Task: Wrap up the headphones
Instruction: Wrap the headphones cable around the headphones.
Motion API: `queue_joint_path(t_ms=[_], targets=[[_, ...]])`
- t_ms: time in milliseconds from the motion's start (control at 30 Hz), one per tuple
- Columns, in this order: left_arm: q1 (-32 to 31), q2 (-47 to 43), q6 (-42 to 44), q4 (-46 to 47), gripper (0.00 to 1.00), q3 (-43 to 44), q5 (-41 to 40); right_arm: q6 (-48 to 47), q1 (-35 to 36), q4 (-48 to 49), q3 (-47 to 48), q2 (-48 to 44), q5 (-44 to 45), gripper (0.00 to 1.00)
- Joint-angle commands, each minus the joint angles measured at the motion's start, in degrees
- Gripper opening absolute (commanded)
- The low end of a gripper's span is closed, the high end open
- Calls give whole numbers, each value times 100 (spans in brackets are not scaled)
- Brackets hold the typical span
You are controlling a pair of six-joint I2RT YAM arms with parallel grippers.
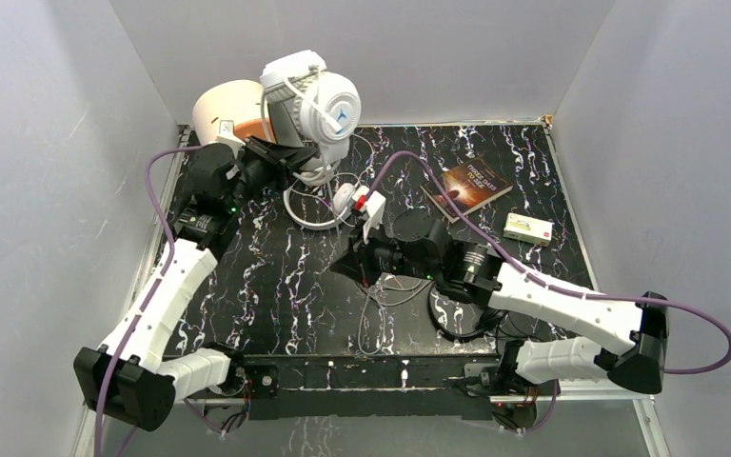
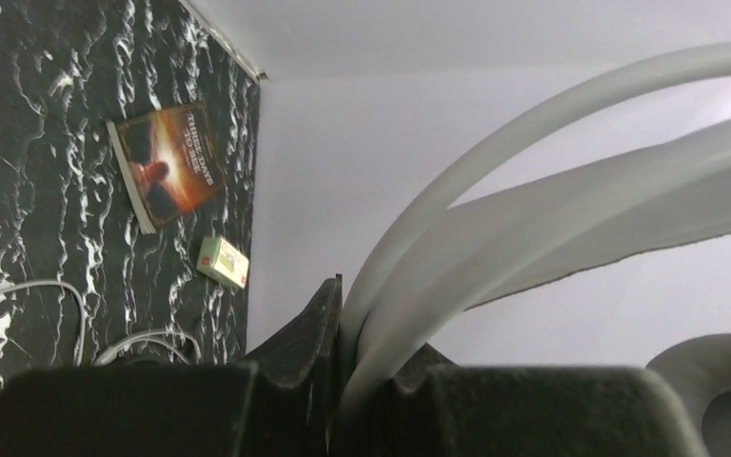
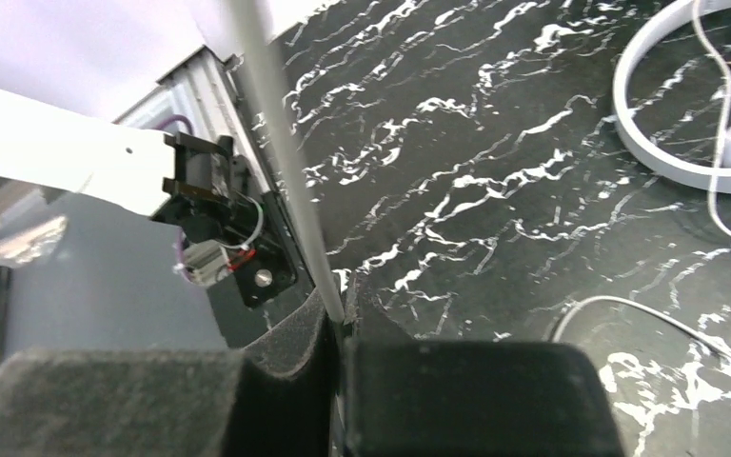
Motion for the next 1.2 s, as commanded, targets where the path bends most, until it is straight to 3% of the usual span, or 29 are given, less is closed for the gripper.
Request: queue_joint_path(t_ms=[0, 100, 200, 300, 400, 600, 700, 767, 900, 1033, 1167], targets=[[602, 8, -318, 1030, 0, 156, 2803, -660, -185, -699, 27, -267, 158, 0], [688, 19, 130, 828, 0, 178, 3420, -729, -588, -1006, -39, -424, -398, 0], [702, -115, 535, 443, 0, 204, 3501, -738, -928, -1064, -111, -392, -1169, 0], [702, -113, 894, 253, 0, 271, 3834, -723, -1004, -1311, 5, -317, -997, 0], [702, -115, 1873, -861, 0, 626, 3815, -809, -1186, -1604, 194, -416, -665, 0], [702, -231, 3074, -1580, 0, 707, 4072, -1267, -1646, -1985, 734, -156, -1135, 0], [703, -476, 3893, -2004, 0, 803, 3921, -1306, -1877, -2358, 910, -19, -682, 0], [707, -547, 4726, -2818, 0, 1072, 3331, -1317, -2223, -2463, 961, -69, -759, 0], [705, -721, 5701, -3379, 0, 1103, 2667, -1457, -2380, -2765, 1274, -268, -355, 0], [703, -1033, 6472, -3443, 0, 850, 1878, -1823, -2383, -3237, 2042, -232, 650, 0], [702, -1356, 7310, -3438, 0, 555, 2062, -2399, -2393, -3294, 2804, 5, 1550, 0]])
